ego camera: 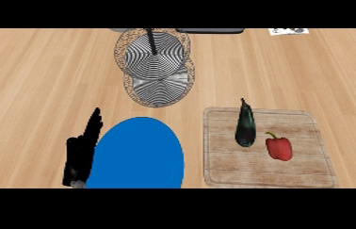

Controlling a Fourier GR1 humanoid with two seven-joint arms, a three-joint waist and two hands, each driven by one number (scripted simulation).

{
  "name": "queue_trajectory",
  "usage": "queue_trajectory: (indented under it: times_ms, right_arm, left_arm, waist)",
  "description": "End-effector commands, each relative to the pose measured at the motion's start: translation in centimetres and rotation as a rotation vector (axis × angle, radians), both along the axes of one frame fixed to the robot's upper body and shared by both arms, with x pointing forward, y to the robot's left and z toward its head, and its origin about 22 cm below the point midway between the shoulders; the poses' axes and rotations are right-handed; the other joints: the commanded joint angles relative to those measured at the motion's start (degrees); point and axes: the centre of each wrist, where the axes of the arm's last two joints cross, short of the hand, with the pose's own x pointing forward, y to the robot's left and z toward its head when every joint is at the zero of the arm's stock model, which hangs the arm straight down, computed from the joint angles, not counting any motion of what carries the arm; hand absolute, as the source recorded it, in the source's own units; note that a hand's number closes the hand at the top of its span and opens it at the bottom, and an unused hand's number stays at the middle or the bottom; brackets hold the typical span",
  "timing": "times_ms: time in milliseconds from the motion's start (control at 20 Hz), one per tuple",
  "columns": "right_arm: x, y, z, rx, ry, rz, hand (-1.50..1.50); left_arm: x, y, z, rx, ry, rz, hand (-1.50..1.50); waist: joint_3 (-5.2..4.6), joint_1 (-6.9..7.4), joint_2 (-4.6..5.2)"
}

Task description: Pick the bell pepper from the cutting board and place it in the tiered basket

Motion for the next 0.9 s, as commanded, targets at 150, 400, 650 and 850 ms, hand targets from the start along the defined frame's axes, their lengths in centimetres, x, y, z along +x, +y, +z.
queue_trajectory:
  times_ms: [150,400,650,850]
  right_arm:
    - [4.7,3.2,-1.2,-0.109,0.178,-0.048,-1.50]
    - [5.8,3.7,-1.7,-0.069,0.219,-0.024,-1.50]
    - [4.3,5.5,-1.9,-0.063,0.251,0.012,-1.50]
    - [7.1,6.2,-2.7,-0.080,0.329,-0.014,-1.50]
  left_arm:
    - [0.2,-0.8,0.0,-0.008,0.008,0.003,0.00]
    - [-1.0,-0.4,-0.6,-0.018,-0.003,0.034,0.00]
    - [-1.4,1.2,0.9,0.003,0.003,0.010,0.00]
    - [-1.0,0.8,-0.2,0.005,-0.002,0.005,0.00]
  waist:
    - [0.07,0.08,0.00]
    - [0.12,-0.81,-0.25]
    - [0.13,-0.95,-0.34]
    - [0.11,-0.72,-0.27]
